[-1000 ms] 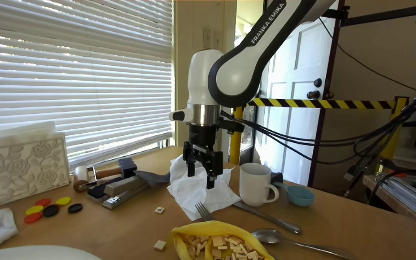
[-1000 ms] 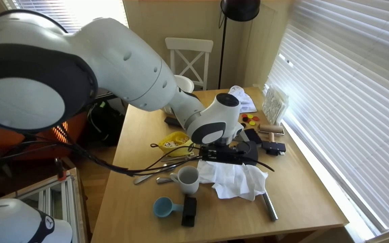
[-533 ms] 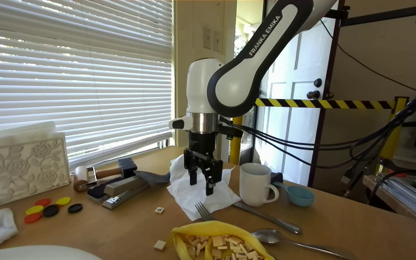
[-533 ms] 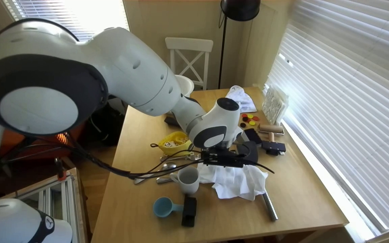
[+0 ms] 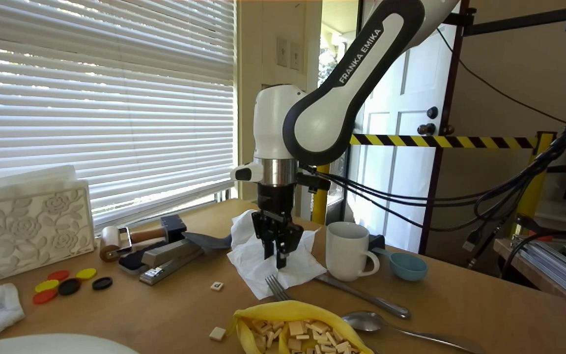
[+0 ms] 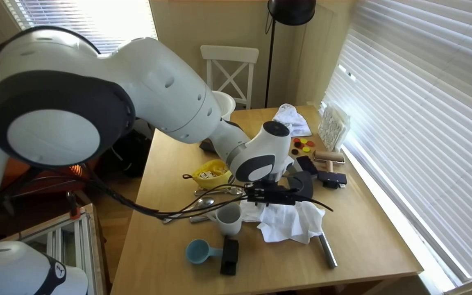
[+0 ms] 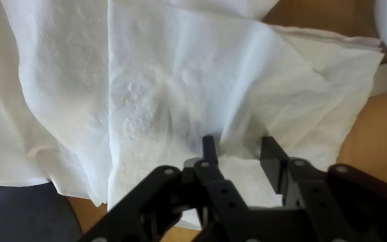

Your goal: Pick up the paper towel, wipe the rim of the mug and put the paper towel down

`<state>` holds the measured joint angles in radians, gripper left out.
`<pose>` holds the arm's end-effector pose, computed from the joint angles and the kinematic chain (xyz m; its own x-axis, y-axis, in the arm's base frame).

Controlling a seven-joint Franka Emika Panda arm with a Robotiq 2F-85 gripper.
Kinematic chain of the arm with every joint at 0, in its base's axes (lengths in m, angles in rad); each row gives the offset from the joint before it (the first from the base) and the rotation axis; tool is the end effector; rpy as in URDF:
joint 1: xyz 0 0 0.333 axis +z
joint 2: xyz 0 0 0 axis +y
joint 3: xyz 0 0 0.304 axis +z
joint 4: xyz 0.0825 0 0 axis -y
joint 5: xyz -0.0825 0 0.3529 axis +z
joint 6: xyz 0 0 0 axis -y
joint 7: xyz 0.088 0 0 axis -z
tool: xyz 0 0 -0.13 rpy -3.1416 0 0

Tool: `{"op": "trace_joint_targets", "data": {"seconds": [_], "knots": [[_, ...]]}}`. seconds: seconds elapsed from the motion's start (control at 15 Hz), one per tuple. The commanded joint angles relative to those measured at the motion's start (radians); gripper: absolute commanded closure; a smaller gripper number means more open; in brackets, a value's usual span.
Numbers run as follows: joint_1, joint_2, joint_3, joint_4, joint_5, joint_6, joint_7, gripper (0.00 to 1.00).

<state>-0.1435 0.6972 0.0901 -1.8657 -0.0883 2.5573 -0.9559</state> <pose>0.6074 -0.0335 0.1338 0.5773 0.8165 0.0069 0.8165 -0.5773 -0.0062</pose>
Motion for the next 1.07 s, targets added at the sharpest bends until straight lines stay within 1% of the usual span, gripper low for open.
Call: {"op": "trace_joint_targets", "data": {"seconds": [0.0, 0.07, 0.13, 0.33, 0.53, 0.67, 0.93, 1.0], "knots": [[-0.008, -0.013, 0.006, 0.017, -0.014, -0.016, -0.005, 0.90], [-0.006, -0.032, 0.005, 0.010, -0.010, -0.020, 0.005, 0.96], [-0.003, -0.051, 0.002, 0.002, -0.008, -0.023, 0.019, 1.00], [0.001, -0.128, -0.008, -0.036, 0.001, -0.032, 0.071, 1.00], [-0.006, -0.229, -0.009, -0.097, 0.024, -0.038, 0.130, 1.00], [-0.011, -0.309, -0.015, -0.166, 0.037, -0.026, 0.177, 1.00], [-0.024, -0.492, -0.018, -0.346, 0.094, 0.031, 0.251, 1.00], [-0.019, -0.540, -0.026, -0.392, 0.100, 0.044, 0.274, 1.00]]}}
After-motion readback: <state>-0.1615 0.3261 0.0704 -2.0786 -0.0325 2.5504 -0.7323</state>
